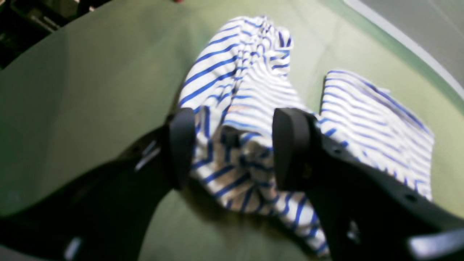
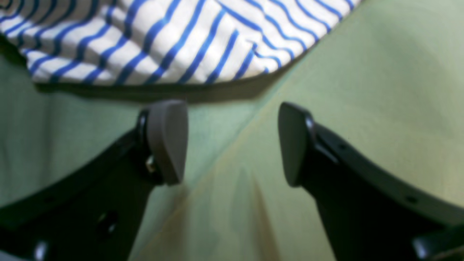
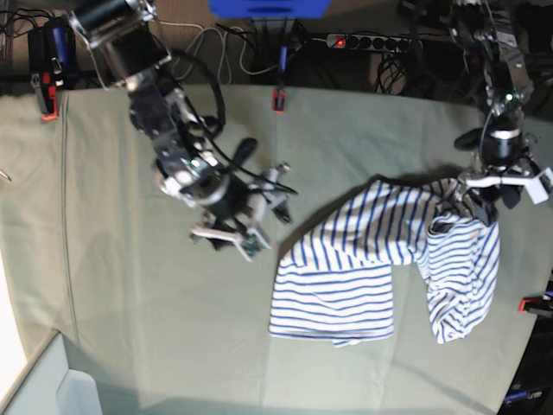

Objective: Layout the t-shirt on the table in an organized manner, then fold the t-shirt properly
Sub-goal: 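Move the left gripper down onto the striped shirt's bunched edge, then grasp the shirt with the left gripper and drag it toward the right gripper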

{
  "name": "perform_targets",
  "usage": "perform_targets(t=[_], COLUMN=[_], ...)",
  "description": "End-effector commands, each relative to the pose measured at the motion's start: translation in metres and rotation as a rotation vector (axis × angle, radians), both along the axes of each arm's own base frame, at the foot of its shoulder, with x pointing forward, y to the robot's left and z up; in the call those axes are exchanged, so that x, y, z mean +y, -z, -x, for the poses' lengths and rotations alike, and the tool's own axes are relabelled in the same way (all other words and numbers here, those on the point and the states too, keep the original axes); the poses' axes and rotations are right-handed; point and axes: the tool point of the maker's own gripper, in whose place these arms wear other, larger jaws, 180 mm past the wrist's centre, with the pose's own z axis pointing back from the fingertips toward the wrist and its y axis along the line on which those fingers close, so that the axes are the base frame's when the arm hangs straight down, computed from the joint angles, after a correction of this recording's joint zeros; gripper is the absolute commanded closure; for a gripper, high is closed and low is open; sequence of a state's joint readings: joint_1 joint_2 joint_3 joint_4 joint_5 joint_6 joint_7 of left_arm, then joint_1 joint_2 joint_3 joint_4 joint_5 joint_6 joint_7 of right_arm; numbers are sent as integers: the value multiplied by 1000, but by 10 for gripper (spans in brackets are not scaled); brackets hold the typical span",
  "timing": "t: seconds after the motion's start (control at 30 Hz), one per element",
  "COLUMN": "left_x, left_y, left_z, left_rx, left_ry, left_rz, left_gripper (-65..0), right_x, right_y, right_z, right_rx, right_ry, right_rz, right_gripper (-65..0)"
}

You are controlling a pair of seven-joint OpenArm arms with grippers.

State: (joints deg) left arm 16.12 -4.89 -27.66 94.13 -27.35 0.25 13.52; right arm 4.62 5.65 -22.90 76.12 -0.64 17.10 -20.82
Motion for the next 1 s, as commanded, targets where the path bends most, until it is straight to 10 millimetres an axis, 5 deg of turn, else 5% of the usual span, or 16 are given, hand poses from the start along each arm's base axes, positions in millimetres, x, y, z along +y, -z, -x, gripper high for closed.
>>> perform_targets(t=[0.0, 0.17, 0.57, 0.7, 0.77, 0.97], left_x=[1, -1, -1, -2, -1, -8], left_y=[-4, 26, 46, 51, 39, -36], left_z=[-9, -27, -65, -73, -76, -83], left_rx=[-21, 42, 59, 63, 36, -137], left_ry=[-5, -9, -29, -35, -34, 20], left_rz=[6, 74, 149, 172, 163, 75], left_gripper=[-331, -331, -319, -119, 0, 0], right_x=[-1, -19, -27, -27, -26, -24], right_y=[-17, -20, -3, -4, -5, -19], right_z=[-11, -1, 25, 25, 23, 4], right_rx=[-54, -70, -21, -23, -27, -72], right_ry=[1, 5, 1, 1, 0, 1], right_rz=[-24, 1, 19, 19, 19, 13], right_gripper=[-396, -396, -396, -396, -396, -396])
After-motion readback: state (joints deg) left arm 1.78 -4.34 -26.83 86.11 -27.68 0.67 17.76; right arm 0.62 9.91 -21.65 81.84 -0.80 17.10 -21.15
